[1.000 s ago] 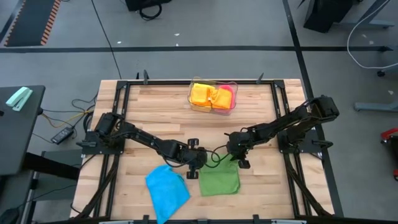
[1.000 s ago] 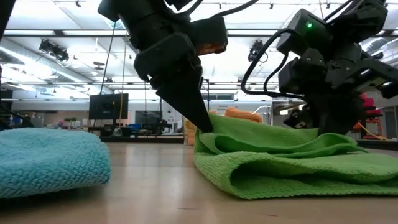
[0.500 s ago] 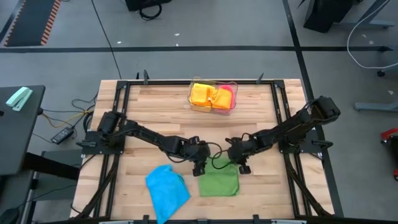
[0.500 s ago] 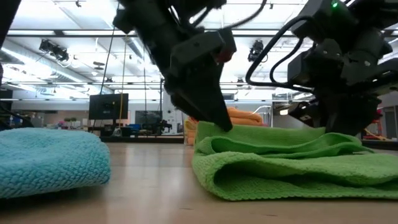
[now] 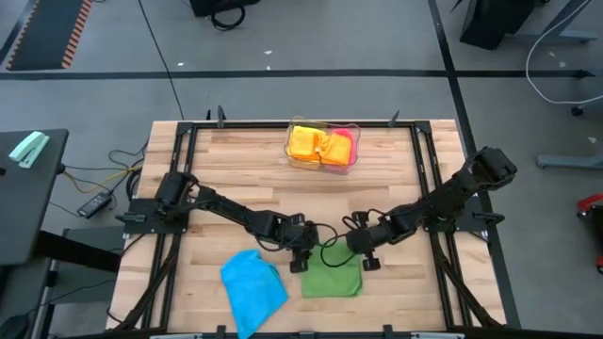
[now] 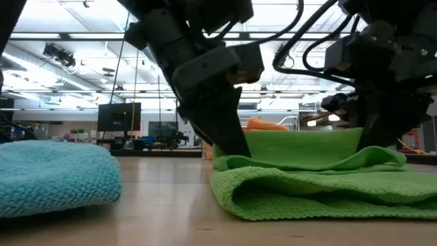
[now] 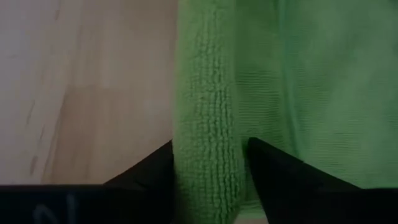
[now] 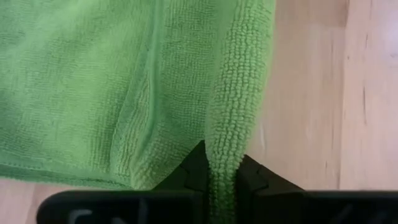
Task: Fold microfiber towels
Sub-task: Fold the green microfiber cloth
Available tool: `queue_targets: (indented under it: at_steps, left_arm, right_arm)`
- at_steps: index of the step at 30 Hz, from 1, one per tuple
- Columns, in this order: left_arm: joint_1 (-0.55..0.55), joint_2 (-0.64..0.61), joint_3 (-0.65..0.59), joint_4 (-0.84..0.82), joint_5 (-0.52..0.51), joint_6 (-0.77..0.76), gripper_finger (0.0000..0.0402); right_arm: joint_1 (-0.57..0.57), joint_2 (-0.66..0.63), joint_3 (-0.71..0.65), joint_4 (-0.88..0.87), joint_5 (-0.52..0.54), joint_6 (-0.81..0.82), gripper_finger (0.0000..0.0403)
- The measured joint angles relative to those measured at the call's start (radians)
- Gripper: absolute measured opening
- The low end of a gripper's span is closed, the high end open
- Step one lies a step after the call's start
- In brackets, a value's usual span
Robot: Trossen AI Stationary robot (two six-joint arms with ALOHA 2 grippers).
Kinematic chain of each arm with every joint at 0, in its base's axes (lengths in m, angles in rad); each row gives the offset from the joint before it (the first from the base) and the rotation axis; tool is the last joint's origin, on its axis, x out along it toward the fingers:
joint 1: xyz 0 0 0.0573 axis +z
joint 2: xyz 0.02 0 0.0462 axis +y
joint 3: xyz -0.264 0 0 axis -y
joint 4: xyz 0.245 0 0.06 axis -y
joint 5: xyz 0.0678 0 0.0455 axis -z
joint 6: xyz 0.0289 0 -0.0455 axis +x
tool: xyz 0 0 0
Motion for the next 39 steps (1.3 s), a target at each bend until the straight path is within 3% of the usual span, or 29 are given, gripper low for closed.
queue_targets:
  at_steps: [13,16,22,29,35,39]
  left_arm:
    - [-0.007,-0.011,0.002,0.022,-0.022,0.086,0.0016]
    - [-0.010,-0.011,0.037,-0.031,-0.053,0.145,0.0018]
    - [0.000,-0.013,0.098,-0.154,-0.274,0.273,0.0041]
    - [0.067,-0.013,0.156,-0.253,-0.330,0.354,0.0013]
    - [0.101,-0.013,0.172,-0.295,-0.370,0.369,0.0029]
    - [0.086,-0.015,0.172,-0.302,-0.380,0.401,0.0028]
  right_arm:
    - [0.095,0.000,0.104,-0.221,0.199,0.030,0.0041]
    - [0.113,0.000,0.128,-0.269,0.273,0.010,0.0041]
    - [0.113,0.000,0.144,-0.329,0.354,-0.070,0.0041]
    - [0.042,0.000,0.144,-0.397,0.559,-0.218,0.0041]
    - [-0.009,0.000,0.144,-0.398,0.592,-0.248,0.0041]
    - [0.004,0.000,0.144,-0.434,0.693,-0.290,0.0041]
